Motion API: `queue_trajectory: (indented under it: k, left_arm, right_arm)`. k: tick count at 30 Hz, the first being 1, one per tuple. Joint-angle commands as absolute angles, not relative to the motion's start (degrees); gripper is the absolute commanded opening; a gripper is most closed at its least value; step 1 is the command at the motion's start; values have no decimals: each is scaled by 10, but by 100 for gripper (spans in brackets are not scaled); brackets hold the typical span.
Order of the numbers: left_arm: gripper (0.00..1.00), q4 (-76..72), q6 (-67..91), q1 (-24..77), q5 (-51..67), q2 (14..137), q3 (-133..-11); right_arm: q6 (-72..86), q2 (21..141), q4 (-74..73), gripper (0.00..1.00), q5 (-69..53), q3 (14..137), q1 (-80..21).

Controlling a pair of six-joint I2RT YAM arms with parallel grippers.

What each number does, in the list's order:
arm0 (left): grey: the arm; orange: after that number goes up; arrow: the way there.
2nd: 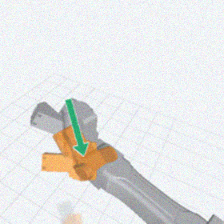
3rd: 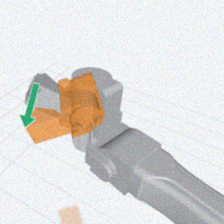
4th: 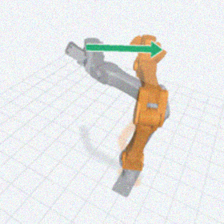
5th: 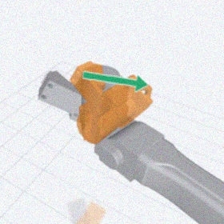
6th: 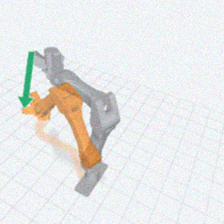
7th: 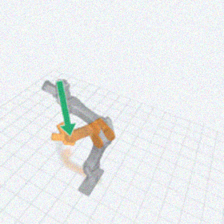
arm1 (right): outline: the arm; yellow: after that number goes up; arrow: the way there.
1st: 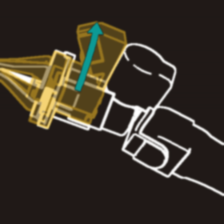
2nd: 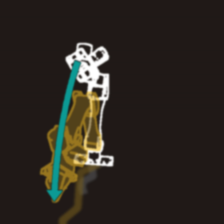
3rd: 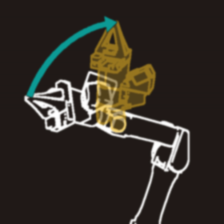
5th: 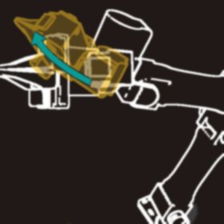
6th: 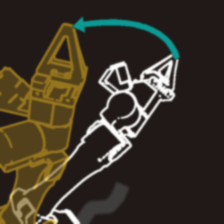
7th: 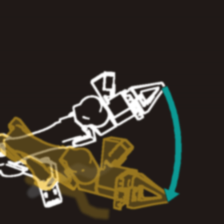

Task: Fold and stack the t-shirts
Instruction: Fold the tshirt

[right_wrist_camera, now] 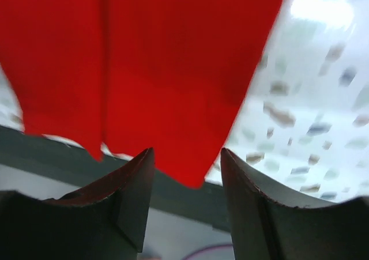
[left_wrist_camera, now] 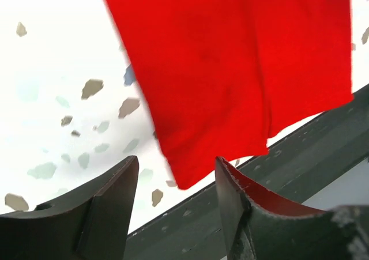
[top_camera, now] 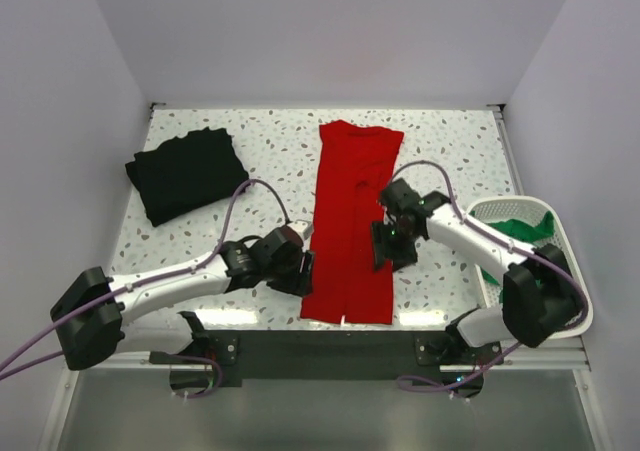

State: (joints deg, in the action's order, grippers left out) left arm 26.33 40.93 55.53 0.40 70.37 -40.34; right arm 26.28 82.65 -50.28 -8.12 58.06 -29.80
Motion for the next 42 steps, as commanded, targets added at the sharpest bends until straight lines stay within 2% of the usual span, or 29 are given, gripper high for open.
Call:
queue_trajectory:
  k: [1, 9, 17, 36, 42]
  left_arm:
    - [59, 278, 437, 554, -3, 660, -371]
    - [53, 248, 473, 554, 26, 640, -323]
    - [51, 223, 491, 554, 31, 665, -318]
    - [50, 232, 511, 554, 25, 685, -317]
    - [49, 218, 521, 554, 29, 685, -305]
  right_arm:
    - [353, 742, -480, 53, -107, 492, -328]
    - [412, 670, -455, 45, -138, 361, -359]
    - [443, 680, -442, 40, -125, 336, -390]
    - [467, 650, -409, 38, -149, 281, -396]
    - [468, 664, -382, 33, -158, 268, -397]
